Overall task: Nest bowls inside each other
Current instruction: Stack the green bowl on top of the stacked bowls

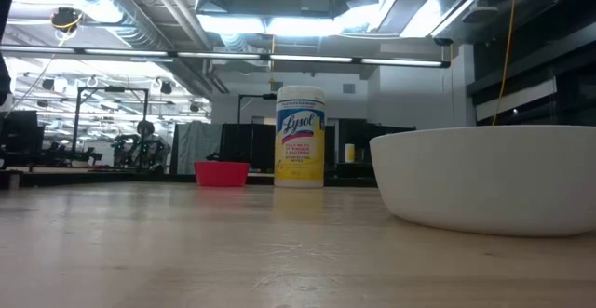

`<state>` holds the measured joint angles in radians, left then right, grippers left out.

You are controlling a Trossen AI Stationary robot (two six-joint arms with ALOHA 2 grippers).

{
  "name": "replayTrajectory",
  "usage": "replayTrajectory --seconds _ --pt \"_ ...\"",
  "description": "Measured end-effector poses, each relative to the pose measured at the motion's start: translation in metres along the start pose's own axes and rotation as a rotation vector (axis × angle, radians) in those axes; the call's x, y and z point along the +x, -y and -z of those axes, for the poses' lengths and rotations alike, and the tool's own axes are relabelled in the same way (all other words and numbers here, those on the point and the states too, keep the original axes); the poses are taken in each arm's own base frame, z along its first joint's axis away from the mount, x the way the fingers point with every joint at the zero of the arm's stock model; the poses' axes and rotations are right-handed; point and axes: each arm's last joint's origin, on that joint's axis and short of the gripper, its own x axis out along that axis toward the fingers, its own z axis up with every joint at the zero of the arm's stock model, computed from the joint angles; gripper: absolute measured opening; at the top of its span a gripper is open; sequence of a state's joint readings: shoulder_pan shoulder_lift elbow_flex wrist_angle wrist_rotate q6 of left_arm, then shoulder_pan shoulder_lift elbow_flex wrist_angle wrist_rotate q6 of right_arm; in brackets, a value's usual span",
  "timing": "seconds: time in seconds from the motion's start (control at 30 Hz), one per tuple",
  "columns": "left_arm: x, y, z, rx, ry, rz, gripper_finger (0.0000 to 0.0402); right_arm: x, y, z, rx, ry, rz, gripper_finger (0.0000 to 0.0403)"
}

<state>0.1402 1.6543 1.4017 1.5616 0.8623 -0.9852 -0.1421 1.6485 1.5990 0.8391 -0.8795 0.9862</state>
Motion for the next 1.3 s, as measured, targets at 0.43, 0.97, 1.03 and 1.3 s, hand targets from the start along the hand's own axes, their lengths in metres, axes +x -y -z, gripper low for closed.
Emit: replayTrajectory --seconds 0.43,0.97,1.03,1.3 --pt "0.0 0.0 0.0 0.002 -0.001 0.003 0.0002 0.001 -0.004 -0.001 -0.047 -0.009 -0.031 0.0013" --pt "0.002 -0.007 -0.005 -0.184 -0.133 0.012 0.01 0.004 -0.013 0.002 -0.04 -0.095 -0.156 0.0002" --pt "0.002 -0.01 -0.006 -0.219 -0.178 0.009 0.0116 0.004 -0.014 0.001 -0.044 -0.091 -0.16 0.0002" --pt "-0.012 -0.016 -0.016 -0.174 -0.225 -0.016 0.0159 -0.008 -0.009 -0.01 -0.029 -0.065 -0.111 0.0001"
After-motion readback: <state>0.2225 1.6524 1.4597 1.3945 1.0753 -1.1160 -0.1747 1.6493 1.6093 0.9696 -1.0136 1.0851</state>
